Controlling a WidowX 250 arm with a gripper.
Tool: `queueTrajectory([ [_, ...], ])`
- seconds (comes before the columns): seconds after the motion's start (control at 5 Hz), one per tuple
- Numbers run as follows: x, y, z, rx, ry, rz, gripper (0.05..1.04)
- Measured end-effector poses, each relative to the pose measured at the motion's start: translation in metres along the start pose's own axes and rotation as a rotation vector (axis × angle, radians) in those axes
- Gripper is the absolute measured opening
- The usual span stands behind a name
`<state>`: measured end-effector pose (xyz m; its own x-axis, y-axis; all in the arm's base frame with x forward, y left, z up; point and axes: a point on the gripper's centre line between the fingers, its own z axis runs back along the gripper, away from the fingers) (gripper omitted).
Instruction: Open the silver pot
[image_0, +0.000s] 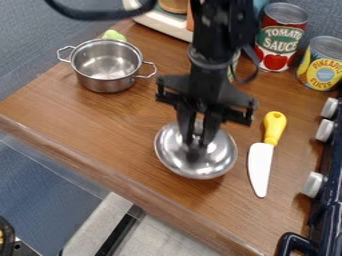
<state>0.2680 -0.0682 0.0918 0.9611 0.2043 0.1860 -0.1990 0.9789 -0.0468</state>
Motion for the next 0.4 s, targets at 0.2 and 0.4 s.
queueTrajectory([
  [0.2,-0.0146,-0.013,-0.0078,-0.025,0.019,-0.054,0.28],
  [0.4,-0.0209,-0.0217,-0.0156,-0.008,0.032,-0.109,0.28],
])
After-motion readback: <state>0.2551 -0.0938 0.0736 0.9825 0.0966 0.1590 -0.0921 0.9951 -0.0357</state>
